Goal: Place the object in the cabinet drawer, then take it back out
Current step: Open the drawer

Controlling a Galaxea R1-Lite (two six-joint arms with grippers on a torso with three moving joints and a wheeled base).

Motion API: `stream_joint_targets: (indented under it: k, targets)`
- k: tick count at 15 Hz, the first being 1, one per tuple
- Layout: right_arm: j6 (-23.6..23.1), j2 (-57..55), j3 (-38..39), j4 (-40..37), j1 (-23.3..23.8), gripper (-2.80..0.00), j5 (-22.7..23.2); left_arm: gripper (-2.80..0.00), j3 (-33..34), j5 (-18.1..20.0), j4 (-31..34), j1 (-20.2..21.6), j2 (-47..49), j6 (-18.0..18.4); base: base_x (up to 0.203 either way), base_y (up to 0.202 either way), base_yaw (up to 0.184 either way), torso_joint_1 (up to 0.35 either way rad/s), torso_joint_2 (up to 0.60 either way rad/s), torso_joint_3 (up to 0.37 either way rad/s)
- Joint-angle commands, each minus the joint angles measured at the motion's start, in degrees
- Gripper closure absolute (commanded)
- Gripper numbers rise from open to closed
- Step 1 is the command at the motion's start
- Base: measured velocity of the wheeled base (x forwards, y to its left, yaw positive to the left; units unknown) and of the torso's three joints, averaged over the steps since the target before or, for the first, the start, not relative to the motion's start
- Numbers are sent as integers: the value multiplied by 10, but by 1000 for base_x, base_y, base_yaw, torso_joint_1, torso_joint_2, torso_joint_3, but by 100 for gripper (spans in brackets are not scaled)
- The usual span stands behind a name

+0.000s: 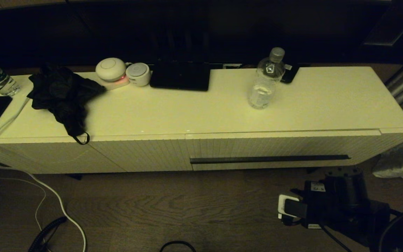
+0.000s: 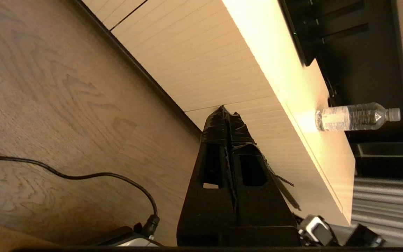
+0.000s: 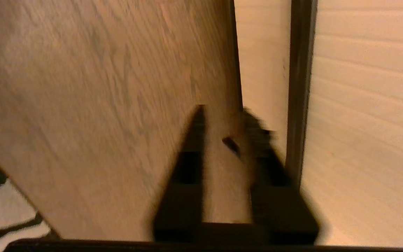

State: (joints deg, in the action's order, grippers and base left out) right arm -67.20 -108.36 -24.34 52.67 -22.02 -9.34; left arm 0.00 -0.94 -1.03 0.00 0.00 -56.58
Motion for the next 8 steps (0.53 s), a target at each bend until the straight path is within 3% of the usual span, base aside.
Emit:
stream_joint_targets:
  k: [1, 8]
  targets:
    - [-3, -33, -12, 13, 1, -280, 13, 0, 0, 0, 0, 0, -1, -4, 0, 0, 0, 0, 0, 0]
    - [-41, -50, -26, 13, 27, -280, 75, 0, 0, 0, 0, 0, -1, -4, 0, 0, 0, 0, 0, 0]
